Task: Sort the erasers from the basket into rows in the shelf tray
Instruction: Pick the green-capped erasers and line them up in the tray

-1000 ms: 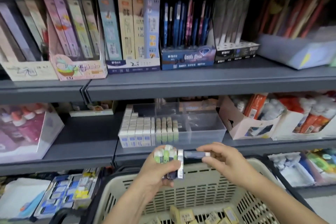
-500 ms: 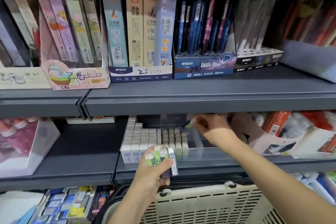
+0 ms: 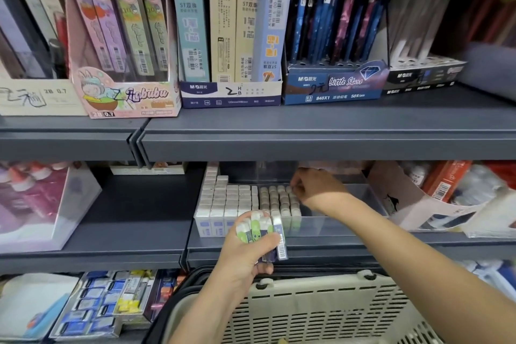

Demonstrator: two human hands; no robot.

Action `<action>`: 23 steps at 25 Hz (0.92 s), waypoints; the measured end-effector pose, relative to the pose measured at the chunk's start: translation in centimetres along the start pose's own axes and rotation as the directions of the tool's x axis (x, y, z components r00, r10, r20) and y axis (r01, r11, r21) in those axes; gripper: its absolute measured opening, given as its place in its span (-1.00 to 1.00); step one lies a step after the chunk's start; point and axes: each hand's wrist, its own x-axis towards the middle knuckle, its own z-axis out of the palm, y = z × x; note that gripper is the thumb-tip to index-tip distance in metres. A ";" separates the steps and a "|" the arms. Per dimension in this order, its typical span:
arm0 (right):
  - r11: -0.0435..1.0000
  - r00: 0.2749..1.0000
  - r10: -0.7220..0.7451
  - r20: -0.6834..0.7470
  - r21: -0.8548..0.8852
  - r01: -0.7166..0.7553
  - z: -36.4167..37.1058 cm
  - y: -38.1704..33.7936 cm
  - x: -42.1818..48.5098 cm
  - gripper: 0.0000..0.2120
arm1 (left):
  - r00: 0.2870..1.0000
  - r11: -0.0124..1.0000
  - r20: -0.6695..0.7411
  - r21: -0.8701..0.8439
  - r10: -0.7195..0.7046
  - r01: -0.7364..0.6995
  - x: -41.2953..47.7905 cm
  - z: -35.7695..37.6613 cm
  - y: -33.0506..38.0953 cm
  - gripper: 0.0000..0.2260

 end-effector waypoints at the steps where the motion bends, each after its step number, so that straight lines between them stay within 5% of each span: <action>1: 1.000 1.000 -0.003 0.015 -0.001 0.003 -0.1 0.1 0.0 -0.82 | 1.000 1.000 0.001 0.002 -0.001 0.001 0.0 0.0 0.0 -0.66; 5: 0.999 0.999 -0.014 0.042 0.032 0.012 -0.4 0.4 -0.7 -0.81 | 1.000 1.000 -0.006 -0.003 -0.003 0.003 0.1 0.0 0.0 -0.67; 9: 0.964 0.991 -0.024 -0.133 0.258 0.057 -0.8 -0.2 -3.5 -0.82 | 1.000 1.000 -0.010 -0.004 -0.003 0.003 0.2 0.0 -0.1 -0.67; 13: 0.777 0.978 -0.198 0.061 0.618 0.119 -0.4 -1.9 -6.8 -0.91 | 0.999 0.998 0.042 0.058 0.021 -0.023 0.1 0.1 -0.1 -0.69; 17: 0.707 0.959 -0.228 0.166 0.705 0.046 -1.0 -0.9 -7.9 -0.92 | 0.998 0.995 0.070 0.094 0.003 -0.010 -0.1 0.2 -0.2 -0.66; 20: 0.720 0.974 -0.169 0.151 0.693 0.018 -2.5 0.6 -8.0 -0.94 | 0.997 0.999 0.070 0.051 -0.013 0.009 -0.1 0.1 -0.1 -0.63; 23: 0.770 0.997 0.030 -0.077 0.638 0.026 -4.3 2.0 -7.1 -0.90 | 0.998 1.000 0.061 -0.010 -0.022 0.022 -0.1 0.0 0.1 -0.54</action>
